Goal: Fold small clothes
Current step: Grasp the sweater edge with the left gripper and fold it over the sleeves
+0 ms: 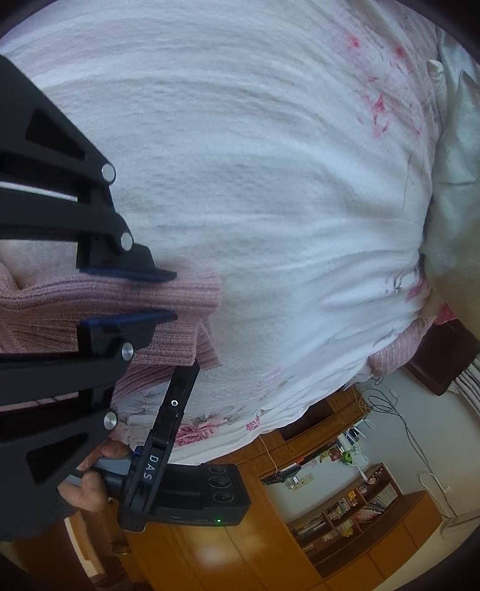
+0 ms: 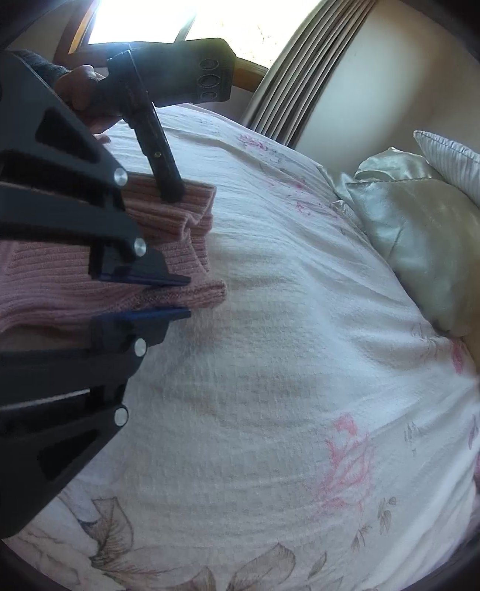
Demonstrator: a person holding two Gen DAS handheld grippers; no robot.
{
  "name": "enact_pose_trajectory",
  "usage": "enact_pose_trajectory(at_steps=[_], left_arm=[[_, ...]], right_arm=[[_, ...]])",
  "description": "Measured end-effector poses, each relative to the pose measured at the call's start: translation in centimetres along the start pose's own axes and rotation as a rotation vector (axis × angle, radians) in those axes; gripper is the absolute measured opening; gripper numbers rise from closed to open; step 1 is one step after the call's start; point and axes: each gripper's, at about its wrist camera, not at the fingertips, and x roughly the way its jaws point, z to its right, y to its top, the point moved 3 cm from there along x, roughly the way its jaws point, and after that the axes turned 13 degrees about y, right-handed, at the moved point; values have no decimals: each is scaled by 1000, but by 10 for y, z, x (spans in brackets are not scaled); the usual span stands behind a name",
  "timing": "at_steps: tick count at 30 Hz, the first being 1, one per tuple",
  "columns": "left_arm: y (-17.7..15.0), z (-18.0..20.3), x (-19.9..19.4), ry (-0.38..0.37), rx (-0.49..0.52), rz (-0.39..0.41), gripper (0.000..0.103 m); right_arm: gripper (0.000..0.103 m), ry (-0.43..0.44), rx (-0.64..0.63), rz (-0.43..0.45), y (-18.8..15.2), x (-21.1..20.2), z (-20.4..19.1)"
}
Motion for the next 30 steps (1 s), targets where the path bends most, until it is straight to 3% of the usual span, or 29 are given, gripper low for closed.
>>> enact_pose_trajectory(at_steps=[9,15,19,22,25,26,30], left_arm=[[-20,18,-89,-118,13,123,8],[-75,38,-154,-186,88,162,8],[-134,36,-165,-154,138,125,9],[-181,16,-158,-152,104,53,13],[-219,-9,-142,-108,65,-31,14],[-227,-14,-138,-90,54,-47,18],[-240,-19,-134,-108,-15,-63,30]], right_arm=[[9,106,-76,110,-27,-96,-63],[9,162,-134,134,-93,-150,-115],[9,152,-150,103,-152,-160,-124],[9,137,-102,54,-201,-154,-109],[13,110,-17,-18,-243,-144,-84],[13,109,12,-27,-253,-144,-76],[33,133,110,20,-264,-156,-61]])
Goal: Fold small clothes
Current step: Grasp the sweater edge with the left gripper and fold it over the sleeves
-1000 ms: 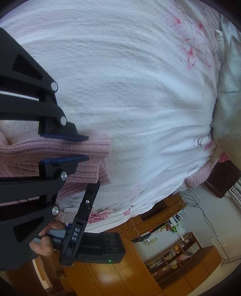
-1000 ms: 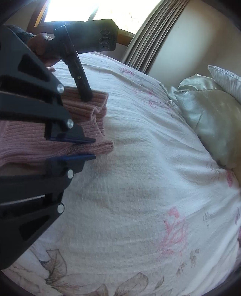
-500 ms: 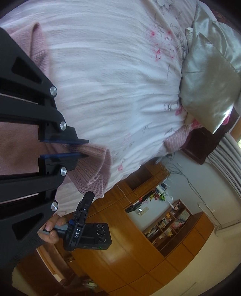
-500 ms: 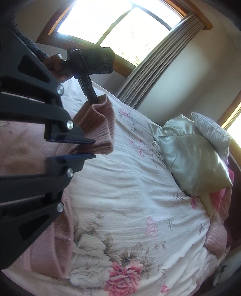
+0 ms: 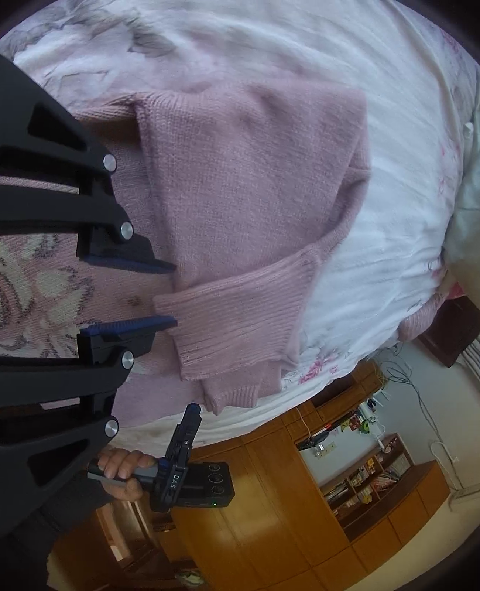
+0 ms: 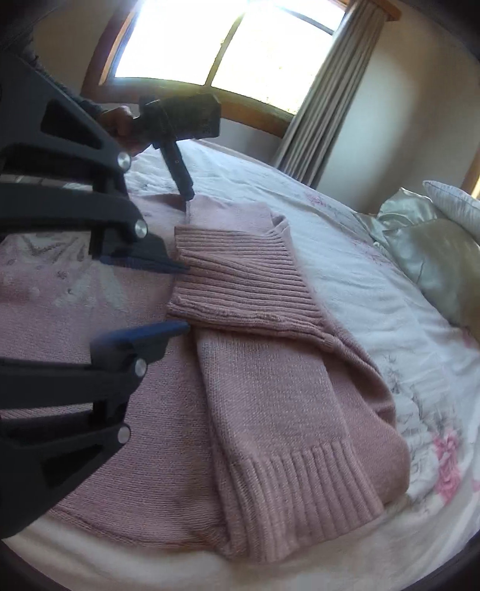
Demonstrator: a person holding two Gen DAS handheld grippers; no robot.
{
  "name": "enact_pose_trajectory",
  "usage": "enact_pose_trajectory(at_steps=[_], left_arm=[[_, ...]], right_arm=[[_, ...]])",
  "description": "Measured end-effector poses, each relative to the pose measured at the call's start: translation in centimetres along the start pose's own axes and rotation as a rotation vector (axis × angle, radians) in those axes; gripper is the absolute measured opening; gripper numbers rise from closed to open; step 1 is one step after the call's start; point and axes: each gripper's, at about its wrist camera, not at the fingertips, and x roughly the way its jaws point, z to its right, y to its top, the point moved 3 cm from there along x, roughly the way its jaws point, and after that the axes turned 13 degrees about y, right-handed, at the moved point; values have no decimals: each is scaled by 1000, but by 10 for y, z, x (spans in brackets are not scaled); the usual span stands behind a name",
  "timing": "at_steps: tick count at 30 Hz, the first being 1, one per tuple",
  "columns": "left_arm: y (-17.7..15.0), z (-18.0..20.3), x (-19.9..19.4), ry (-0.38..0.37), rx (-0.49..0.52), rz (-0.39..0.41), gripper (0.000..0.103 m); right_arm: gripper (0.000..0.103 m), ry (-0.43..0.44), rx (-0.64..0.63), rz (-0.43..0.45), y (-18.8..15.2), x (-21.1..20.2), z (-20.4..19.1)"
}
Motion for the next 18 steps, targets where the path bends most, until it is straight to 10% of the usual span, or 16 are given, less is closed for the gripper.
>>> enact_pose_trajectory(at_steps=[7,9,10,11,18], left_arm=[[2,8,40,14,-116,-76,50],[-1,11,50,41,-119,-93,41],[-2,14,54,65,-113,-95,18],[-5,14,55,97,-111,-92,8],[-15,0,60,177,-144,-102,6]], right_arm=[[42,6,129,-9,8,25,21],[41,-3,141,-34,4,37,26],[37,-4,142,-48,2,43,27],[12,-21,132,-49,0,44,27],[0,-126,100,-44,-5,32,40]])
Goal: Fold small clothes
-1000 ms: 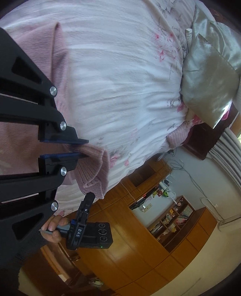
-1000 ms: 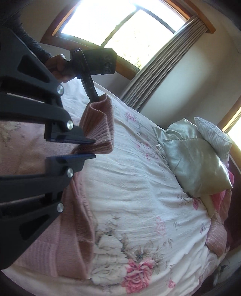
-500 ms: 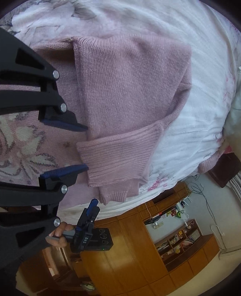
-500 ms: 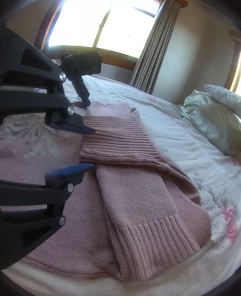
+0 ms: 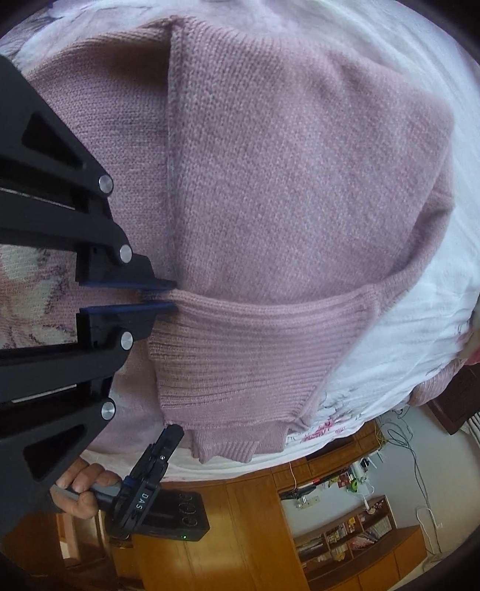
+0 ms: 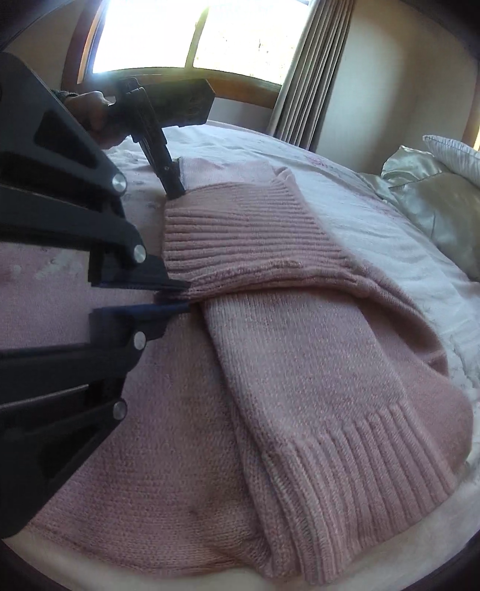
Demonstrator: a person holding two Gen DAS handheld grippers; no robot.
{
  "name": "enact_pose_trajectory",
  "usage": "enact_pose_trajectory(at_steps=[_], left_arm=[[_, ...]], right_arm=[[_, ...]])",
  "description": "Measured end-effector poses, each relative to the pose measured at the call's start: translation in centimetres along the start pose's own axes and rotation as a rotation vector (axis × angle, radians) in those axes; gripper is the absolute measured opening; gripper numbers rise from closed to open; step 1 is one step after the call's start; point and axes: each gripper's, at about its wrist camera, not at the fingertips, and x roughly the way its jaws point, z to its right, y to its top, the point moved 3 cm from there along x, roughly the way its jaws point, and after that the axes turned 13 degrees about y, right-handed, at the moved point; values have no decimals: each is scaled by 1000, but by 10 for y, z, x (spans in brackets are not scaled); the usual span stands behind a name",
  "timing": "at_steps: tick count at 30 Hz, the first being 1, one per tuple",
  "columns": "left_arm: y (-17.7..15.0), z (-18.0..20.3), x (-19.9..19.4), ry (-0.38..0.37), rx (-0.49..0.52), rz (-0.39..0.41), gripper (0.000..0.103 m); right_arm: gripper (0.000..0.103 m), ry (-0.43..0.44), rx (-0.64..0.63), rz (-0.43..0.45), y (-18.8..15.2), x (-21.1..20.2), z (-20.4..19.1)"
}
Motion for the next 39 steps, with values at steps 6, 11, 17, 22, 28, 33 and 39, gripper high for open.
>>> enact_pose_trajectory(at_steps=[6,11,17,22,28,33,39], left_arm=[[-10,13,-37,-60,84,86,9],[-8,35,-60,-181,127,160,23],[-9,14,-6,-75,44,-6,41],[-58,-15,-72,-150,24,78,70],[-187,-86,-145,-144,-26,136,82],[-283,-135,-127,-127,-96,26,83],[-307,-150,-85,-212,-172,-63,83]], right_arm=[[4,-7,-79,40,-9,-21,-16],[7,79,-124,33,-4,-7,-46],[0,1,-25,-14,-11,11,-7],[32,67,-82,17,-56,-65,-23],[62,48,-120,-40,-174,-149,-8],[65,20,-16,-66,-251,-185,46],[64,35,67,-49,-277,-186,88]])
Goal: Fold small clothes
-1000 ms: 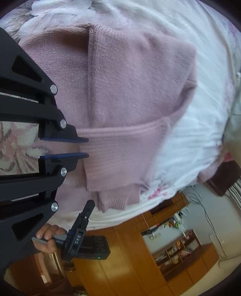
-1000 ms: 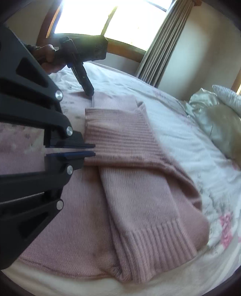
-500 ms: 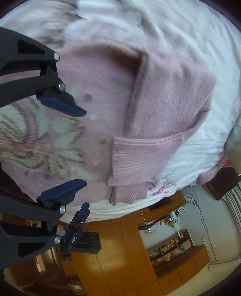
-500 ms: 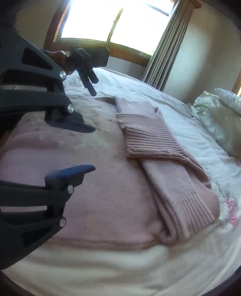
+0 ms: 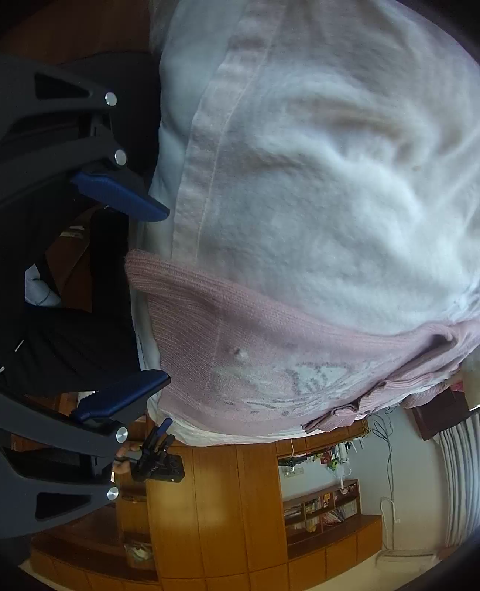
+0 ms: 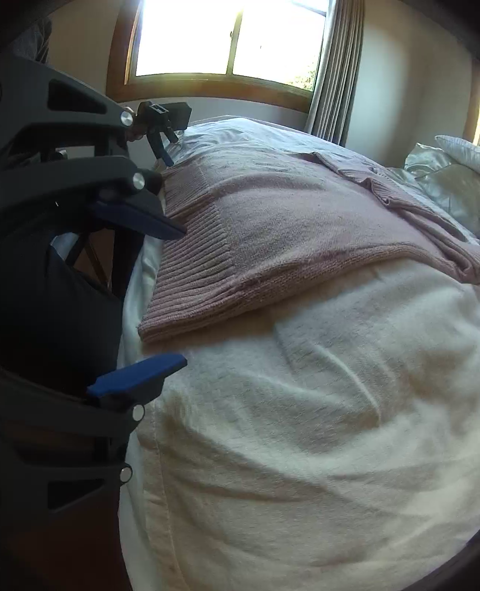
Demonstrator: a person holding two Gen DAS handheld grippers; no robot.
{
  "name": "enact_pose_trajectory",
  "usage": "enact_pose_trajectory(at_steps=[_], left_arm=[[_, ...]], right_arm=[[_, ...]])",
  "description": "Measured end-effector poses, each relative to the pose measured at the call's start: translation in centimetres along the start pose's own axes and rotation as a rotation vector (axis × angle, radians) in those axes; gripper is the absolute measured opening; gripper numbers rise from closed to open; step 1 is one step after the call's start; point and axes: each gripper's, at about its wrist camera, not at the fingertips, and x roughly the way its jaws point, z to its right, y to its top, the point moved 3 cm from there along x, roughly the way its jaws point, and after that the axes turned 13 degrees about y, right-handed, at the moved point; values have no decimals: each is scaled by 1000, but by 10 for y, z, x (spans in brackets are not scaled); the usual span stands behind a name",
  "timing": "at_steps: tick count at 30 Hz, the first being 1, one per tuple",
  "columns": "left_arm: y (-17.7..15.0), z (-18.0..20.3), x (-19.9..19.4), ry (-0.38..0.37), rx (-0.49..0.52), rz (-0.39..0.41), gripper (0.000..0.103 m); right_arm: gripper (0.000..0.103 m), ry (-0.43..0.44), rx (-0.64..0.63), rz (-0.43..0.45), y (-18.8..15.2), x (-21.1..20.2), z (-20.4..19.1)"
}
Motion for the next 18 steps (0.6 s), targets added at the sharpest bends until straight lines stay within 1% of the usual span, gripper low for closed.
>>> enact_pose_trajectory(at_steps=[1,4,6,9,11,12,13,14,15,16,17,18], left_arm=[[1,-1,4,-12,-5,-8,83],[0,0,19,-8,-1,-30,83],[0,5,29,-20,-5,-52,83],[-6,13,37,-42,10,-61,83],[-6,18,40,-23,13,-57,77],[-6,17,42,-18,4,-62,71],[-7,14,44,-16,-3,-74,54],[-6,15,44,-13,-5,-77,44],[-7,15,44,-13,-3,-75,41],[-8,17,44,-10,2,-74,31],[-9,18,43,-7,5,-70,19],[-10,18,42,-5,4,-65,15]], right_arm=[[64,6,2,-2,0,5,2],[64,2,17,-21,0,21,8],[64,4,28,-32,3,33,9],[64,15,25,-35,2,38,6],[64,23,21,-34,0,38,6],[63,25,22,-34,-1,39,7],[62,28,27,-33,-1,42,7],[60,34,33,-31,-2,45,7],[58,43,38,-30,-3,45,9],[57,51,41,-31,-5,46,10],[55,56,41,-33,-6,47,10],[51,63,39,-38,-8,48,9]])
